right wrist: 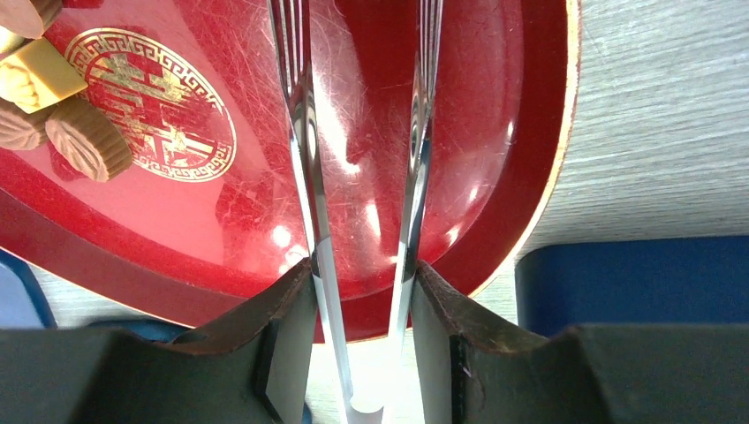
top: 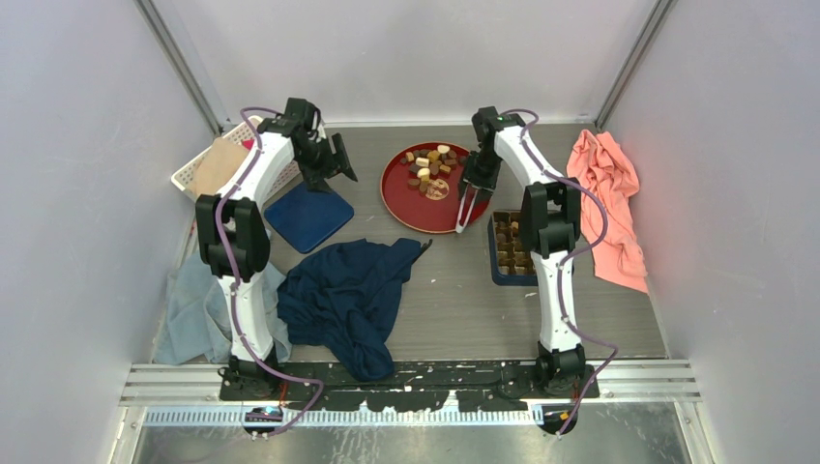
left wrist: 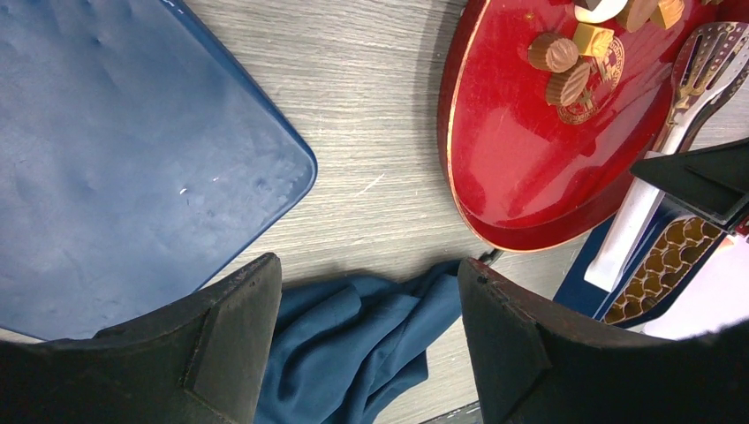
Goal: Pack the chocolate
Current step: Pick up the fake chocolate from the plate.
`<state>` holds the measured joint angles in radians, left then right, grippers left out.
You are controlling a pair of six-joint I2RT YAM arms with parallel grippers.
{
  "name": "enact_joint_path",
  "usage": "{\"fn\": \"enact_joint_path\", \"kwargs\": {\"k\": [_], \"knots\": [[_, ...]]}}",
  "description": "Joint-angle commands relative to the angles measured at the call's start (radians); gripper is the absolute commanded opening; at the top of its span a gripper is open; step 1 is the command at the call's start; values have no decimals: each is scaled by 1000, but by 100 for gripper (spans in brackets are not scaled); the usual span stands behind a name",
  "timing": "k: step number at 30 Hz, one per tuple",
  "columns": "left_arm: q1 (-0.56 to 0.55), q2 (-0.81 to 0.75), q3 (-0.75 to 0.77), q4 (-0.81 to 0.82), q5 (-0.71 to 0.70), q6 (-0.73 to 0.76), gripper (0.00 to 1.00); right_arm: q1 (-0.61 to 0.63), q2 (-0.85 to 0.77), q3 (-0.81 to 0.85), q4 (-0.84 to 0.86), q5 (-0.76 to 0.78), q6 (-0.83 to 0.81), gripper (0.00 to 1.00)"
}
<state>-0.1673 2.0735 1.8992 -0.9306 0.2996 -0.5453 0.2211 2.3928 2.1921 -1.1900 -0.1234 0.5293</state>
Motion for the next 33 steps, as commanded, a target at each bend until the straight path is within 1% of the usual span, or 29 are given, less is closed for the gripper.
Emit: {"fn": "enact_joint_path", "kwargs": {"k": [1,7,20,23,25,30,33], "knots": [[9,-56,-6,41,15,0,74,13,-30,13,-11,-30,-15,46],[10,-69,-21,44,11,3,74,8,-4,23,-8,-18,-24,46],[11,-91,-45,47,15,3,74,-5,60,131,-45,2,-38,45],[11,-94,-49,49,15,2,74,-6,63,154,-57,3,-40,42],[11,-95,-51,49,18,2,74,-5,52,147,-57,4,-39,36],[11,-97,-52,50,20,1,74,-4,-24,76,-38,1,-41,23],[11,-95,-51,53,24,-1,74,-1,-81,22,-33,-4,-51,19]]}}
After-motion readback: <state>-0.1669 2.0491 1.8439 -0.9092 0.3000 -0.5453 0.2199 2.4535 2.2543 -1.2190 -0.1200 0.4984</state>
